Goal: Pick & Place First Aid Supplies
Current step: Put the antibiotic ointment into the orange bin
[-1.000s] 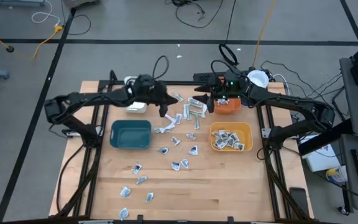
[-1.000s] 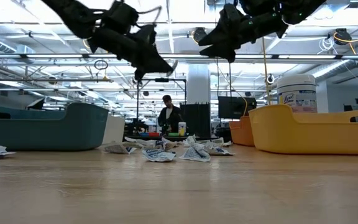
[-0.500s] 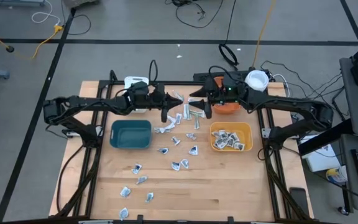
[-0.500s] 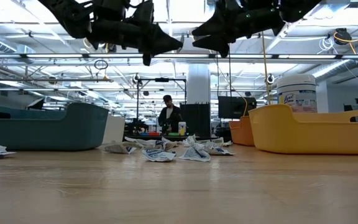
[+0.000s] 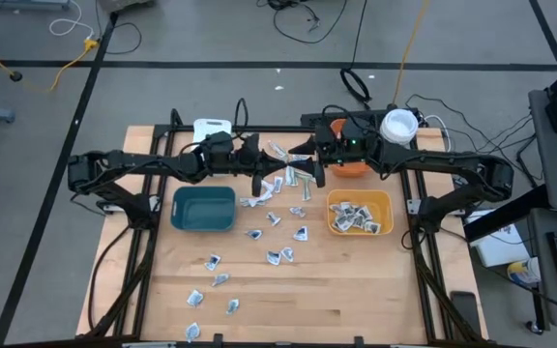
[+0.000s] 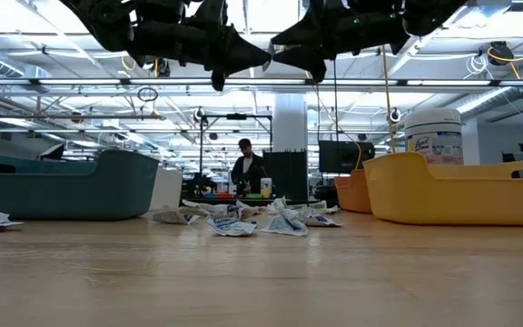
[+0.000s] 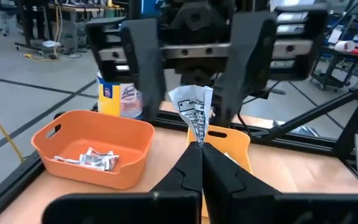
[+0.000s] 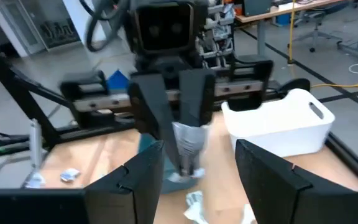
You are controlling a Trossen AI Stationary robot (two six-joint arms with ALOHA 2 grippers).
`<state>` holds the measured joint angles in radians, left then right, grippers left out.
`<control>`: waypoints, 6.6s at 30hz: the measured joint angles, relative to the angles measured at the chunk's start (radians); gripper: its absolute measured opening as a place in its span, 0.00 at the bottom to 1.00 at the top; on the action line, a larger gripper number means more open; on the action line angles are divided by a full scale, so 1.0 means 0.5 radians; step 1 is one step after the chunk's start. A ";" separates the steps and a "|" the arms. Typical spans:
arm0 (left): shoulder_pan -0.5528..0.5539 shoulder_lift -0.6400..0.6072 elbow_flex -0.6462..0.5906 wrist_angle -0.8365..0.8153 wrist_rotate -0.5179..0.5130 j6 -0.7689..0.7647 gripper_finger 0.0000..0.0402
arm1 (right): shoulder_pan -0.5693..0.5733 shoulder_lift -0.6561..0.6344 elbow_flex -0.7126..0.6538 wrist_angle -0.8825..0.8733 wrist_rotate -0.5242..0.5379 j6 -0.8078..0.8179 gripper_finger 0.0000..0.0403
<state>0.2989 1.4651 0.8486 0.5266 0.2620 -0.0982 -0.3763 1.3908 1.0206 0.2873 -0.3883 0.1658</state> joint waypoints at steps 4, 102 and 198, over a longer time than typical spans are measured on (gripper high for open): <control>-0.026 0.000 0.000 -0.001 -0.004 0.019 0.00 | 0.008 -0.001 0.000 0.000 0.001 0.032 0.40; 0.135 0.001 0.002 -0.280 0.214 -0.713 0.67 | -0.583 0.694 0.951 -1.975 0.922 -0.629 0.40; 0.133 0.001 0.002 -0.312 0.264 -0.756 0.50 | -0.517 1.308 1.134 -1.729 0.571 -0.465 0.39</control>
<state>0.3653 1.4654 0.8494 0.3706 0.3938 -0.4763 -0.6347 2.0448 1.5875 -0.5773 -0.1027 -0.0667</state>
